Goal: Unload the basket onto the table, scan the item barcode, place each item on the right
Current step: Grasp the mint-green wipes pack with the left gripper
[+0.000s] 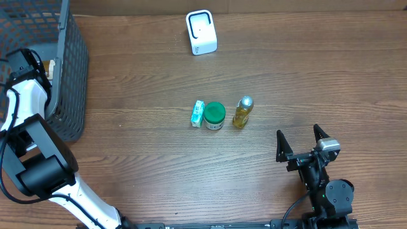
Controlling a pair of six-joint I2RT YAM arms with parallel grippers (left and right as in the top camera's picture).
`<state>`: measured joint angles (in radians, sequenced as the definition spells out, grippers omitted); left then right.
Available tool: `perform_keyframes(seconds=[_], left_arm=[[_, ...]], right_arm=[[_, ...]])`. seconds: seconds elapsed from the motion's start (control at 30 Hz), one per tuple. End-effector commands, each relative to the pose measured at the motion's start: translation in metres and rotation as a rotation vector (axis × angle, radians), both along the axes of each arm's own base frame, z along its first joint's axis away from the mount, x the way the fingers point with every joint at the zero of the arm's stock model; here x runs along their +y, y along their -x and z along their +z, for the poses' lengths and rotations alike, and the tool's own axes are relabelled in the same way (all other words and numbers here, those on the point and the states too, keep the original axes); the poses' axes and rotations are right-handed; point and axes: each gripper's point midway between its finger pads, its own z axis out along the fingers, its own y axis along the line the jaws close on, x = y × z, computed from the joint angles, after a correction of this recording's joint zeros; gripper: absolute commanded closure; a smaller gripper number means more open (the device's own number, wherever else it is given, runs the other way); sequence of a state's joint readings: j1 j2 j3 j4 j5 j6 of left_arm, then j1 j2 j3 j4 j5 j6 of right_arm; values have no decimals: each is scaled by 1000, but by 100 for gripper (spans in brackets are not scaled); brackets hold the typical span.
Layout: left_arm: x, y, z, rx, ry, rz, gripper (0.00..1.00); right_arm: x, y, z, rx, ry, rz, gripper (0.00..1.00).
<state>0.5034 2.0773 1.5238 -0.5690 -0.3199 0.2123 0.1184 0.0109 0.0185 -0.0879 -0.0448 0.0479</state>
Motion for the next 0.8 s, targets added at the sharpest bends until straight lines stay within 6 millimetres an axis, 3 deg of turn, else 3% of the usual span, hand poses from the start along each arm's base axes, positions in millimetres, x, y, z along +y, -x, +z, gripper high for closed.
perform_keyframes(seconds=[0.0,0.1,0.33,0.43,0.57,0.63,0.67,0.7,0.77], left_arm=[[-46,34,-81,130,279,22,49],[-37,16,-52,73,270,16,57],[-30,-45,66,-184,310,-66,86],[-25,-56,111,-253,276,-73,96],[-22,-60,155,-302,244,-84,96],[-23,-59,166,-313,240,-81,94],[-23,-58,170,-315,242,-78,88],[-24,-57,169,-312,245,-75,78],[-23,-54,163,-290,245,-66,47]], right_arm=[[-2,0,-2,-5,8,-8,0],[-2,0,-2,-5,8,-8,0],[-2,0,-2,-5,8,-8,0],[-2,0,-2,-5,8,-8,0],[-2,0,-2,-5,8,-8,0],[-2,0,-2,-5,8,-8,0],[-2,0,-2,-5,8,-8,0],[-2,0,-2,-5,8,-8,0],[-2,0,-2,-5,8,-8,0]])
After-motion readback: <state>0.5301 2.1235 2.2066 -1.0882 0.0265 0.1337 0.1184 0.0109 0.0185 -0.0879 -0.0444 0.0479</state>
